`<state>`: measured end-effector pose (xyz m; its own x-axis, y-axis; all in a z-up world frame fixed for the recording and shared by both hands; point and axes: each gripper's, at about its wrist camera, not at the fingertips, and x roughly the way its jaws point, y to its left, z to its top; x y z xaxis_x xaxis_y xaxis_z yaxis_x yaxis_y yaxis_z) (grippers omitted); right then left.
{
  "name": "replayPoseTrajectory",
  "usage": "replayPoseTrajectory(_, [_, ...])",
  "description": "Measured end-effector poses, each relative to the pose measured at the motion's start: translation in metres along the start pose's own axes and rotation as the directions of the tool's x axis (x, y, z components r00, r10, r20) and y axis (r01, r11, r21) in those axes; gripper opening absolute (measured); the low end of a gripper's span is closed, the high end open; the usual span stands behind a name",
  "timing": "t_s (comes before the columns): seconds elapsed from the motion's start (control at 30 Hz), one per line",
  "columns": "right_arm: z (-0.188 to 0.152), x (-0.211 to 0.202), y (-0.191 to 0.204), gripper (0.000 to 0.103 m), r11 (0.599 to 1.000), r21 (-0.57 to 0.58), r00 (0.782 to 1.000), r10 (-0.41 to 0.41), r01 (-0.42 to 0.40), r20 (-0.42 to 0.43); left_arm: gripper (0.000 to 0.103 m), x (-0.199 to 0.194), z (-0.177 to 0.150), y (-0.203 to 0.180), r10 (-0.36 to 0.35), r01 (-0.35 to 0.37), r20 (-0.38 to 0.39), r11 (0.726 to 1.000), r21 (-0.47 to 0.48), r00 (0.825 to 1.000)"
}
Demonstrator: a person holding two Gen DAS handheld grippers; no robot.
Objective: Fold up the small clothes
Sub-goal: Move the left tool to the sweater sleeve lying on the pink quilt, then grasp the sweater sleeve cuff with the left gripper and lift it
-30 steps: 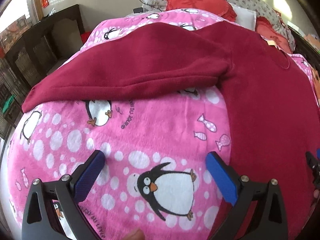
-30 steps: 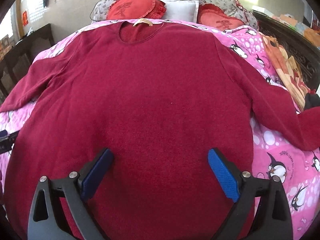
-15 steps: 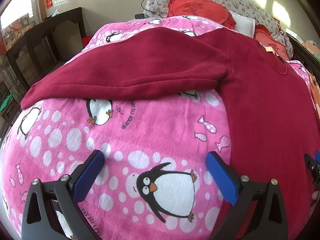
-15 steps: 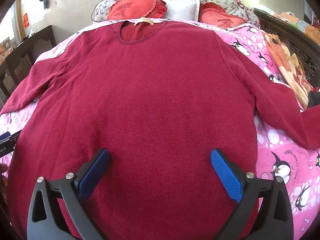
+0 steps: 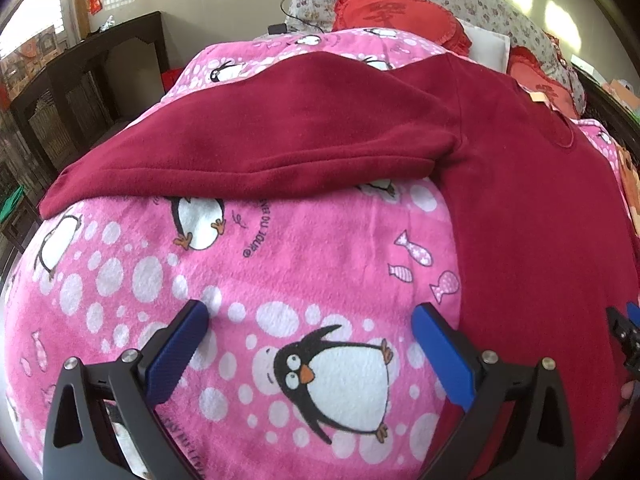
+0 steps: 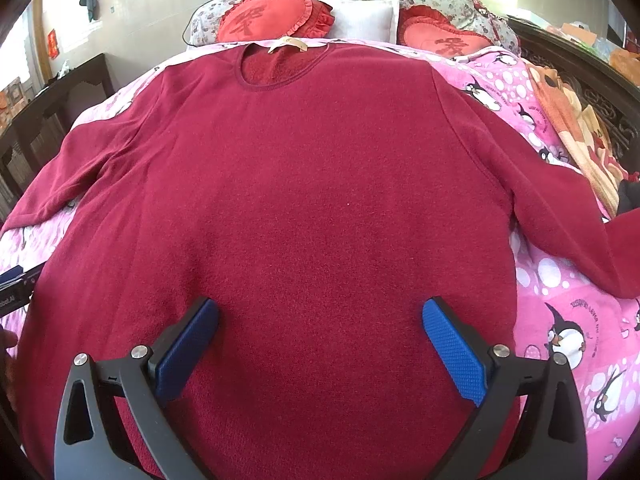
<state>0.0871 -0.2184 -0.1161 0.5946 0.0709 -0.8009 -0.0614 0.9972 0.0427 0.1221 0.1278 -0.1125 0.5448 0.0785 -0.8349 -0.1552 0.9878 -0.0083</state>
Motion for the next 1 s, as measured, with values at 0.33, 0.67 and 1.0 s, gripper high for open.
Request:
replayPoseTrajectory(0.33, [0.0,-0.001,0.001,0.078,1.0,-0.002,1.0,-0.002,0.002,0.004,0.103,-0.078,0.041,0.138,-0.147,0.17,0.119,0.962,-0.213,0.982])
replayPoseTrajectory(0.67, [-0.001,-0.001,0.001,0.078,1.0,-0.001,1.0,0.0,0.0,0.006,0.103,0.013,0.027,0.312,-0.443,0.435,0.213,0.493,-0.753,0.871])
replayPoseTrajectory(1.0, [-0.001,0.0,0.001,0.078,1.0,-0.003,1.0,-0.002,0.002,0.006,0.103,0.037,0.054,0.327,-0.478,0.55,0.346,0.398,-0.734,0.808])
